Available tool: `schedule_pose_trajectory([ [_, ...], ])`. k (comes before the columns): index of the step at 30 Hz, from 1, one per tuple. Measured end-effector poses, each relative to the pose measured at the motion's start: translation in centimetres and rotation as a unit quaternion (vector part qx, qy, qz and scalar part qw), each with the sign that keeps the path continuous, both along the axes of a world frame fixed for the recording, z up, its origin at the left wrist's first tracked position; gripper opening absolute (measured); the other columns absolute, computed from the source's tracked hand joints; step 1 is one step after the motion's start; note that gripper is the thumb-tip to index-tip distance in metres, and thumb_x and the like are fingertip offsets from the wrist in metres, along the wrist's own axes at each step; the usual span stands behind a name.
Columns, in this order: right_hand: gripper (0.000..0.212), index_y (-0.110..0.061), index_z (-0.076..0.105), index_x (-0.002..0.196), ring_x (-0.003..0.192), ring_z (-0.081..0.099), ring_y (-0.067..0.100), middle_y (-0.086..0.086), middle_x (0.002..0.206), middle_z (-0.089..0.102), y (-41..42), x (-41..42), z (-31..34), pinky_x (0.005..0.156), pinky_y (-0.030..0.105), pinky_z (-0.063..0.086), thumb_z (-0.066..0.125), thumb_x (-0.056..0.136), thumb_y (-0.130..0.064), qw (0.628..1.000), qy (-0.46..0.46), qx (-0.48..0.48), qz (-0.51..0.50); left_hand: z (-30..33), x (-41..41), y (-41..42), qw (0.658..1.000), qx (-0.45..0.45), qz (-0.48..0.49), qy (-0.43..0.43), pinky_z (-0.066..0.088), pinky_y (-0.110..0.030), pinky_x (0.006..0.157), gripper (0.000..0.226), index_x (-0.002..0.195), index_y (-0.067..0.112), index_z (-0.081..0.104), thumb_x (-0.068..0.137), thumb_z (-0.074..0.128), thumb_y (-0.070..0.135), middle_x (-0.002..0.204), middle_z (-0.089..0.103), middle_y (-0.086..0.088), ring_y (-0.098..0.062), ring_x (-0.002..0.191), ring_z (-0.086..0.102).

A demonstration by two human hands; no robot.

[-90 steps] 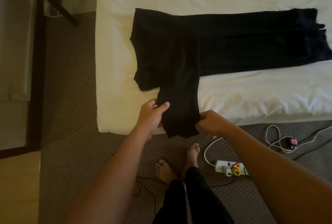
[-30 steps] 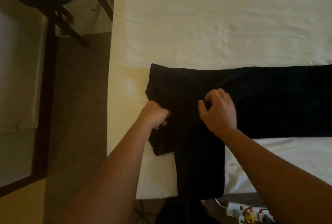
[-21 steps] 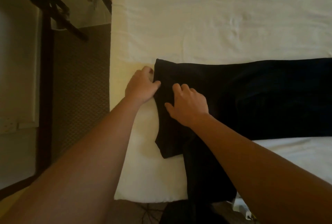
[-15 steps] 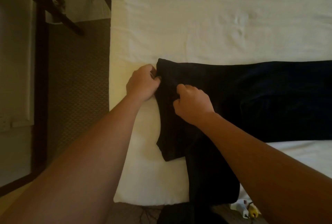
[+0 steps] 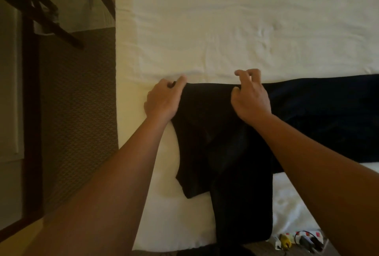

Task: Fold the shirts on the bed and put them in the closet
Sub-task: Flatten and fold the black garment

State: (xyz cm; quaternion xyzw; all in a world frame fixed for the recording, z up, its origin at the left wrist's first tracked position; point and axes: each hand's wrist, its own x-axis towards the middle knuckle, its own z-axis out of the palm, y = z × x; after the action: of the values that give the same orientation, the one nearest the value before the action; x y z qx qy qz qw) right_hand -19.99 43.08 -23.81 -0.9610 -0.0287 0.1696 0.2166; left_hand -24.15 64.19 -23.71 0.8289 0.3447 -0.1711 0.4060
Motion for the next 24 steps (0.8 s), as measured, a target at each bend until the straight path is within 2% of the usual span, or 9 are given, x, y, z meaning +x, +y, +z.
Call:
schedule_pose_trajectory([
  [2, 0.035, -0.018, 0.048, 0.136, 0.102, 0.058, 0.024, 0.004, 0.136, 0.042, -0.6, 1.0, -0.9, 0.084, 0.046, 0.056, 0.049, 0.100, -0.019, 0.998, 0.040, -0.036, 0.028, -0.7, 0.2, 0.2, 0.999, 0.029, -0.036, 0.003, 0.050, -0.047, 0.095, 0.050, 0.112, 0.025, 0.060, 0.088, 0.057, 0.068, 0.108, 0.065, 0.004, -0.025, 0.104, 0.063],
  [6, 0.015, -0.016, 0.056, 0.116, 0.099, 0.057, 0.022, 0.003, 0.119, 0.048, -0.8, 1.7, -2.1, 0.085, 0.045, 0.056, 0.054, 0.101, -0.019, 0.999, 0.030, -0.029, 0.029, -1.8, 0.6, 1.4, 0.995, 0.087, -0.050, -0.018, 0.043, -0.039, 0.096, 0.034, 0.120, 0.025, 0.061, 0.096, 0.064, 0.049, 0.119, 0.066, 0.004, -0.025, 0.113, 0.062],
  [9, 0.024, -0.015, 0.055, 0.123, 0.111, 0.054, 0.023, 0.004, 0.129, 0.044, -1.1, 0.7, -2.5, 0.090, 0.042, 0.055, 0.057, 0.101, -0.022, 1.000, -0.014, -0.006, 0.012, -1.8, 0.5, 0.5, 0.992, 0.122, -0.023, -0.020, 0.030, -0.035, 0.089, 0.032, 0.123, 0.024, 0.059, 0.098, 0.062, 0.044, 0.123, 0.064, 0.002, -0.027, 0.116, 0.059],
  [11, 0.032, -0.014, 0.055, 0.129, 0.120, 0.050, 0.027, 0.007, 0.138, 0.042, -1.6, -0.6, -2.0, 0.093, 0.041, 0.052, 0.058, 0.100, -0.026, 0.997, -0.075, -0.005, 0.010, -1.1, -0.2, -1.0, 0.982, 0.182, -0.016, -0.054, 0.031, -0.037, 0.090, 0.030, 0.126, 0.023, 0.055, 0.100, 0.059, 0.037, 0.125, 0.060, 0.000, -0.027, 0.118, 0.055],
  [14, 0.039, -0.016, 0.054, 0.133, 0.127, 0.045, 0.033, 0.010, 0.147, 0.042, -2.0, -3.4, -1.7, 0.098, 0.050, 0.046, 0.051, 0.100, -0.037, 0.986, -0.138, -0.062, 0.063, -0.7, -1.7, -3.5, 0.932, 0.286, -0.146, -0.169, 0.038, -0.046, 0.100, 0.044, 0.138, 0.019, 0.049, 0.099, 0.050, 0.038, 0.141, 0.054, -0.008, -0.032, 0.130, 0.048],
  [16, 0.054, -0.024, 0.039, 0.149, 0.145, 0.029, 0.034, 0.009, 0.162, 0.027, -2.2, -4.9, -2.4, 0.112, 0.053, 0.032, 0.039, 0.102, -0.051, 0.982, -0.083, -0.128, 0.113, -1.6, -2.5, -4.4, 0.900, 0.280, -0.297, -0.153, 0.034, -0.052, 0.109, 0.060, 0.151, 0.017, 0.040, 0.101, 0.038, 0.051, 0.157, 0.041, -0.013, -0.036, 0.144, 0.037],
  [18, 0.067, -0.033, 0.012, 0.159, 0.155, 0.005, 0.033, 0.005, 0.169, 0.001, -3.0, -5.7, -3.5, 0.121, 0.051, 0.013, 0.024, 0.101, -0.065, 0.971, -0.023, -0.184, 0.150, -2.9, -3.2, -3.5, 0.877, 0.265, -0.395, -0.064, 0.021, -0.056, 0.122, 0.075, 0.162, 0.023, 0.013, 0.101, 0.020, 0.066, 0.170, 0.011, -0.010, -0.034, 0.156, 0.011],
  [20, 0.074, -0.037, -0.003, 0.160, 0.155, -0.007, 0.032, 0.004, 0.169, -0.012, -3.9, -6.1, -4.2, 0.119, 0.048, -0.001, 0.016, 0.098, -0.073, 0.964, -0.016, -0.206, 0.170, -4.3, -3.9, -1.7, 0.859, 0.268, -0.435, -0.032, 0.010, -0.056, 0.125, 0.079, 0.162, 0.029, -0.009, 0.098, 0.008, 0.071, 0.171, -0.012, -0.006, -0.028, 0.157, -0.007],
  [24, 0.078, -0.037, -0.009, 0.159, 0.154, -0.012, 0.032, 0.005, 0.168, -0.017, -4.4, -6.1, -4.4, 0.116, 0.046, -0.007, 0.014, 0.096, -0.076, 0.959, -0.010, -0.208, 0.191, -5.0, -4.0, -0.6, 0.850, 0.282, -0.445, -0.017, 0.003, -0.053, 0.126, 0.078, 0.159, 0.032, -0.019, 0.097, 0.003, 0.073, 0.168, -0.023, -0.004, -0.025, 0.157, -0.014],
])
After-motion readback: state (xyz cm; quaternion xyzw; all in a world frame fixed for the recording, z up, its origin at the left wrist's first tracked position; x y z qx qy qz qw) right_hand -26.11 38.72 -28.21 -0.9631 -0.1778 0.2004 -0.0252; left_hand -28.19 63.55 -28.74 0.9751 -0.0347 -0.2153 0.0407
